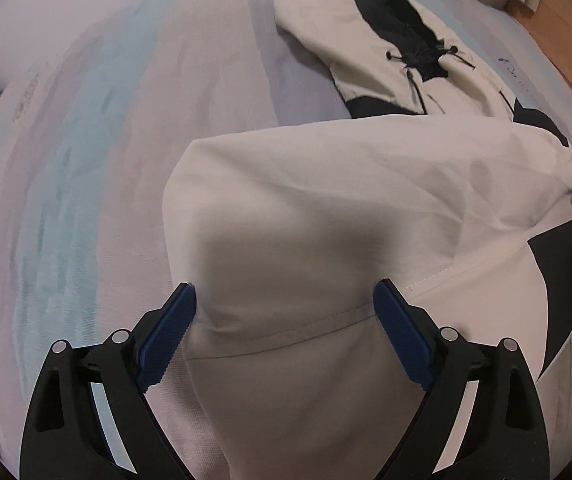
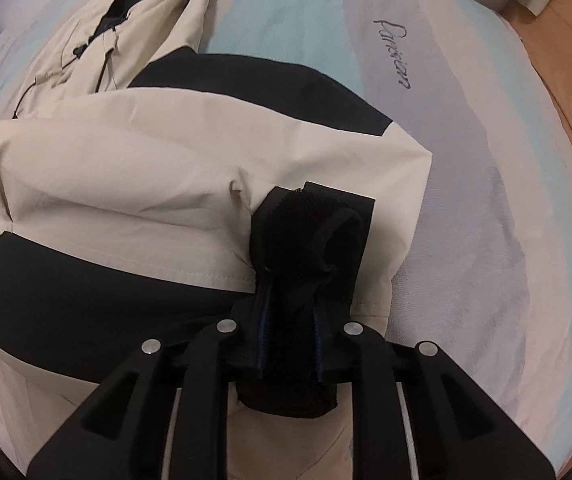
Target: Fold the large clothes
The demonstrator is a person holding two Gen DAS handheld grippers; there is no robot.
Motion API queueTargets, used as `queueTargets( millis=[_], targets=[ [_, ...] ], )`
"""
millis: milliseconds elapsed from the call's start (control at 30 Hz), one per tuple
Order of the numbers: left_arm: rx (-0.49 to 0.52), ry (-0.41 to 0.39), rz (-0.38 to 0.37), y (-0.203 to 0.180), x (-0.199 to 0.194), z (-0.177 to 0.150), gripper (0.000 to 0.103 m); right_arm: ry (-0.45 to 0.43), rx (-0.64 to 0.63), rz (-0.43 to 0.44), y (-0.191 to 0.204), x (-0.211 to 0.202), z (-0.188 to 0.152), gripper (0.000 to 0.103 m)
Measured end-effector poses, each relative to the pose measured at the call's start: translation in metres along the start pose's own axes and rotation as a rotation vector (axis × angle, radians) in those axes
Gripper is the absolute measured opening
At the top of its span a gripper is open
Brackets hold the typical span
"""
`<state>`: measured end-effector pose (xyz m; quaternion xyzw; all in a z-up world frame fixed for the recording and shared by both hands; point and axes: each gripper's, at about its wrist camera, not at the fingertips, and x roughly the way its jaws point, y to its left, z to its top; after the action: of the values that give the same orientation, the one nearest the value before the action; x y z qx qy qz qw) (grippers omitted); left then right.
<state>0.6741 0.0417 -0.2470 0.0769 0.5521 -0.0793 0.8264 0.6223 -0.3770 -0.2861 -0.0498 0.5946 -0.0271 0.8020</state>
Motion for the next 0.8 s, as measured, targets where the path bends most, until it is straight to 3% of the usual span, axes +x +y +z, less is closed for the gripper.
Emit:
queueTargets(
  millis=[133,267,300,533,667,800],
  targets=[
    [-0.008,0.010,-0.029,0.005,-0.006,0.006,0.088,0.012,-0.009,0.009,0.001,-0.008,0.006,0.019],
    [0.010,-0.022,-0.042,0.008,-0.028,0.013,0.090,-0.009,0.001,0.008,-0.006,-0.029,0.010,0.056],
    [0.022,-0.034,-0.047,0.007,-0.036,0.016,0.091,-0.019,0.000,0.009,-0.008,-0.035,0.011,0.060],
    [0.083,-0.092,-0.064,-0.002,-0.065,0.055,0.094,-0.144,-0.107,0.002,0.004,-0.095,0.042,0.070],
    [0.056,-0.113,-0.061,-0.002,-0.068,0.085,0.094,-0.220,-0.158,0.044,0.021,-0.112,0.073,0.074],
    [0.033,-0.131,-0.068,0.001,-0.063,0.107,0.095,-0.266,-0.170,0.158,0.032,-0.115,0.106,0.075]
  ],
)
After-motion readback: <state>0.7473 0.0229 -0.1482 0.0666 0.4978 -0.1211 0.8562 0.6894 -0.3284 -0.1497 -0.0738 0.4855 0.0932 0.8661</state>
